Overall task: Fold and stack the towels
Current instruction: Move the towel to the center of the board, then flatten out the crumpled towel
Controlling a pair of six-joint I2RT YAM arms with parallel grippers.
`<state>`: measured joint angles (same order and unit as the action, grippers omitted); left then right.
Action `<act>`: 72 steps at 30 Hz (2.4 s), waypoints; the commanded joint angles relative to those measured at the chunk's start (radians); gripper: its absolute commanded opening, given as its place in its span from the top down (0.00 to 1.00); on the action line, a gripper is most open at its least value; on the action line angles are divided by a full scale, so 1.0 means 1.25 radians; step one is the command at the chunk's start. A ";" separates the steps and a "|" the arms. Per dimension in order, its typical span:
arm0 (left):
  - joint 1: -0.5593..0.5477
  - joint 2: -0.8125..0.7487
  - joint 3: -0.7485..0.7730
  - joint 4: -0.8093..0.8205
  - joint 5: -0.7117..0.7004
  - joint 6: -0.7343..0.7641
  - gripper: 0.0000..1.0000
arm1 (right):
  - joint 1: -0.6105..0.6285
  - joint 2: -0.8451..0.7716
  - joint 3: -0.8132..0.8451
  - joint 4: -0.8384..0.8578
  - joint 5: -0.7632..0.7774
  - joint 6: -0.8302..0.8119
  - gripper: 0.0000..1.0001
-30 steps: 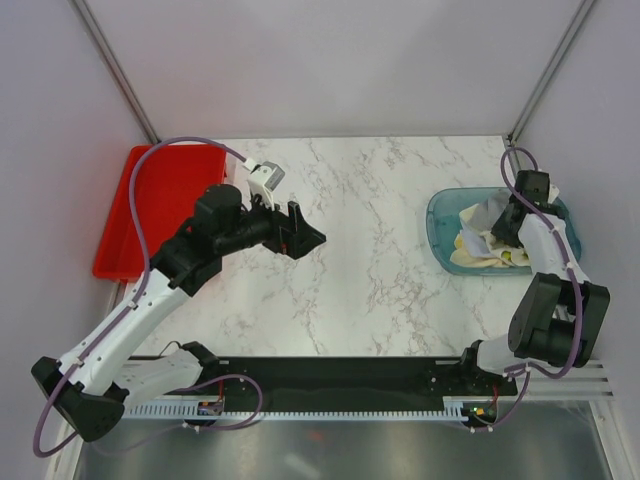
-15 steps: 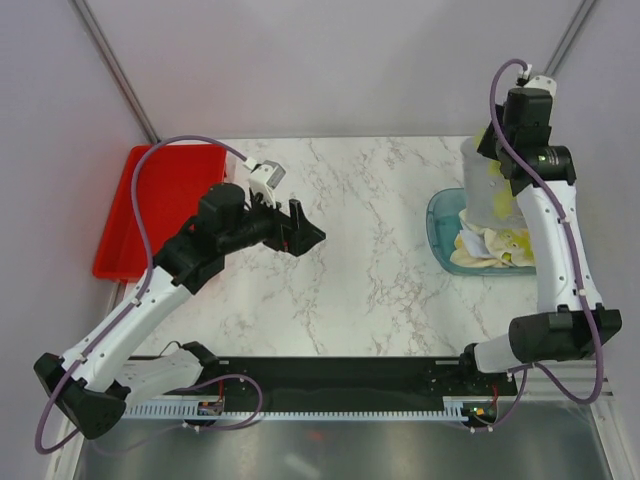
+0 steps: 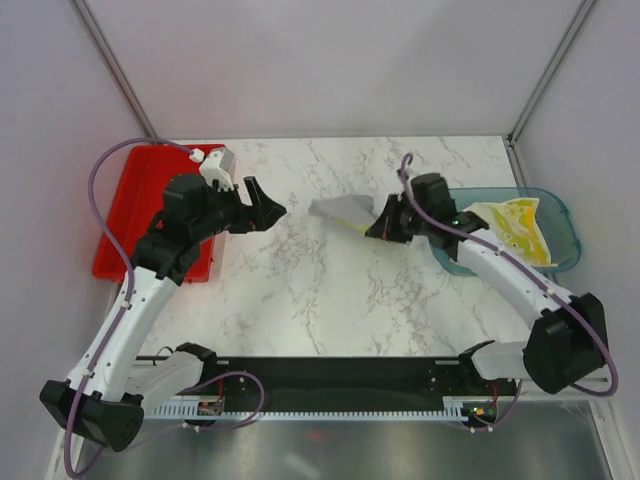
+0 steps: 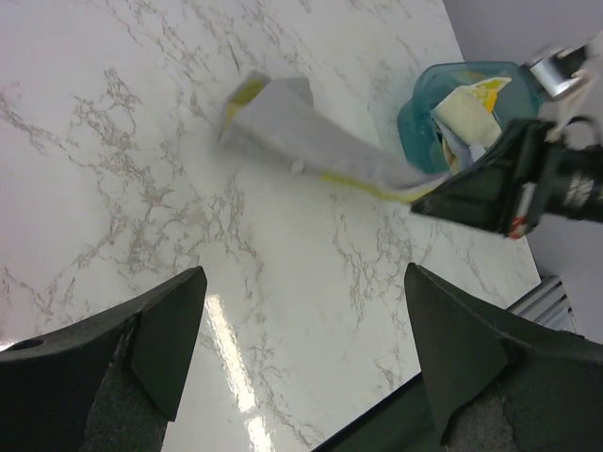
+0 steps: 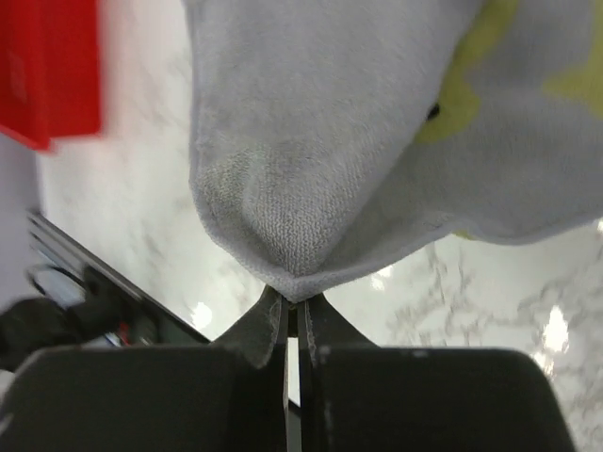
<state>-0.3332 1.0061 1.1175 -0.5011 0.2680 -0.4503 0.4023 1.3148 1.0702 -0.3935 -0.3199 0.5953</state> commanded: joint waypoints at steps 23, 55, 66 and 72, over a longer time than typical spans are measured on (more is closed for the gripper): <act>-0.140 0.277 -0.158 0.188 -0.011 -0.093 0.32 | 0.132 0.098 -0.081 -0.004 0.172 -0.166 0.53; -0.214 0.480 -0.134 0.257 -0.012 -0.099 0.98 | 0.091 0.444 0.274 0.031 0.354 -0.080 0.48; -0.216 0.473 -0.148 0.246 -0.025 -0.105 0.83 | 0.084 0.607 0.430 -0.016 0.366 -0.050 0.45; -0.216 0.474 -0.155 0.240 -0.068 -0.106 0.41 | 0.086 0.640 0.447 -0.029 0.391 -0.036 0.46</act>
<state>-0.5999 1.6260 0.9260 -0.2100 0.2256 -0.5816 0.5102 2.0972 1.5772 -0.4194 0.1383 0.5278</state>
